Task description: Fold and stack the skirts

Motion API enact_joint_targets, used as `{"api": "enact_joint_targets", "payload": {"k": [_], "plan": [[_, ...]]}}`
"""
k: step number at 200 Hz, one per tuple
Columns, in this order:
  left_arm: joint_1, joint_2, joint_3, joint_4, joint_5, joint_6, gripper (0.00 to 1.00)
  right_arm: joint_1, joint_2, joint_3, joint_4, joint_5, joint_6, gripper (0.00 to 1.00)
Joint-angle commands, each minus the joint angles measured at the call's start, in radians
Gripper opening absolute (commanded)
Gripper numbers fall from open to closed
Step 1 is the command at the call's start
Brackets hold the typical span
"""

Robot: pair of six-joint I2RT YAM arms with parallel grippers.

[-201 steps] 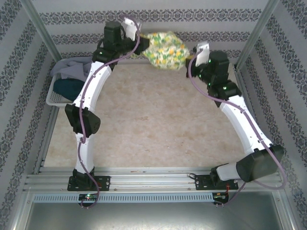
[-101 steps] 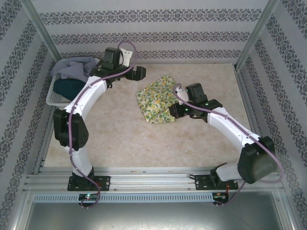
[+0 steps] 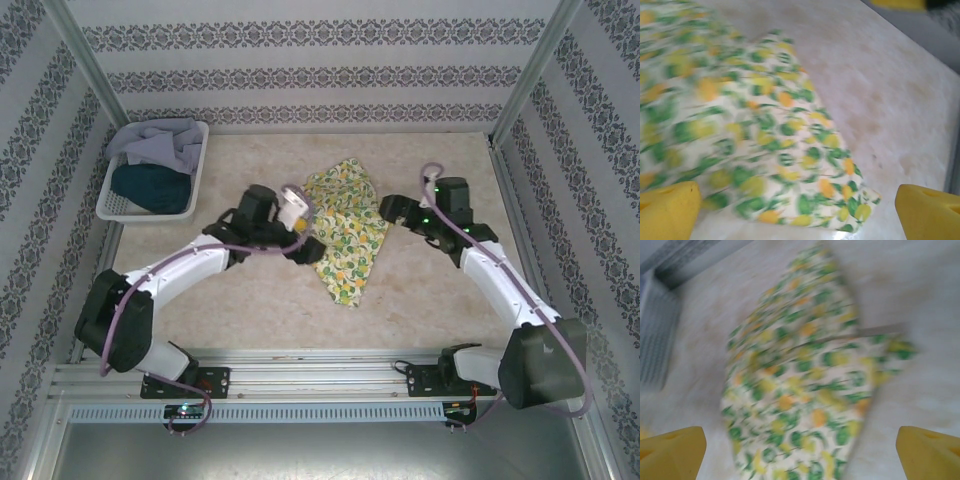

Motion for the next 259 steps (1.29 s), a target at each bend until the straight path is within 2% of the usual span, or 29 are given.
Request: {"api": "enact_joint_targets", "payload": {"k": [1,13,26,42,62,75,94,107,145,180,200,226,240,259], "plan": [[-0.118,-0.016,-0.032,0.068,-0.061,0.215,1.00,-0.049,-0.010,-0.013,-0.134,0.153,0.095,0.98],[-0.186,0.000,-0.055,0.097,-0.129,0.279,1.00,-0.080,-0.002,-0.035,-0.141,0.136,0.118,0.98],[-0.245,0.027,-0.062,0.124,-0.232,0.323,1.00,-0.098,0.013,-0.070,-0.084,0.062,0.128,0.98],[-0.251,0.055,-0.091,0.203,-0.255,0.287,1.00,-0.100,0.073,-0.081,-0.001,-0.109,0.099,0.97],[-0.262,0.093,-0.102,0.226,-0.296,0.291,1.00,-0.075,0.176,-0.057,0.058,-0.165,0.055,0.93],[-0.297,0.117,-0.104,0.205,-0.348,0.350,1.00,-0.059,0.249,-0.014,0.083,-0.186,0.018,0.85],[-0.371,0.160,-0.107,0.170,-0.411,0.478,1.00,-0.038,0.361,0.062,0.066,-0.212,-0.008,0.67],[-0.402,0.193,-0.103,0.154,-0.442,0.547,1.00,-0.019,0.419,0.095,0.059,-0.213,-0.013,0.62],[-0.409,0.274,-0.054,0.140,-0.400,0.623,1.00,0.017,0.523,0.121,0.107,-0.220,0.023,0.54],[-0.409,0.344,-0.032,0.199,-0.390,0.616,1.00,0.036,0.541,0.106,0.116,-0.135,0.045,0.54],[-0.405,0.333,-0.046,0.253,-0.387,0.571,1.00,0.045,0.503,0.075,0.119,-0.074,0.034,0.56],[-0.361,0.253,-0.083,0.323,-0.321,0.421,1.00,0.049,0.444,0.052,0.084,-0.016,-0.069,0.58],[-0.344,0.213,-0.061,0.298,-0.330,0.367,1.00,0.040,0.439,0.053,0.063,-0.056,-0.082,0.58],[-0.306,0.204,0.009,0.221,-0.295,0.347,1.00,0.031,0.453,0.019,0.151,-0.166,-0.006,0.59]]}}
